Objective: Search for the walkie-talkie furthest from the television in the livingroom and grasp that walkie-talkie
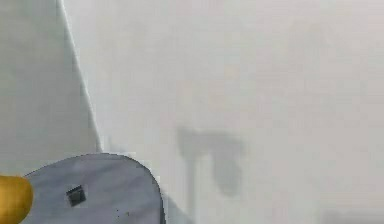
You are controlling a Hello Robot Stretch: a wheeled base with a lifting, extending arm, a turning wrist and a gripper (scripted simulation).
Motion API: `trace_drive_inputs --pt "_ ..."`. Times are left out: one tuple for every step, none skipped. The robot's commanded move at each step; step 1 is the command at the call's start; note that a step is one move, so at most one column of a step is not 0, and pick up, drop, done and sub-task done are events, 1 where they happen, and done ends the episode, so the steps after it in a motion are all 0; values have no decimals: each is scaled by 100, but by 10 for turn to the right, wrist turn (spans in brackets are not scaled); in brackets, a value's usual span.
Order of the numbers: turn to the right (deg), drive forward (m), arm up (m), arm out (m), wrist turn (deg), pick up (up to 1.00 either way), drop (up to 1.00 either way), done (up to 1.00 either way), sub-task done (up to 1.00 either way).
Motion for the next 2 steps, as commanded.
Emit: trace_drive_inputs --pt "-450 0 0 0 0 0 0 0 0" --pt "-450 0 0 0 0 0 0 0 0"
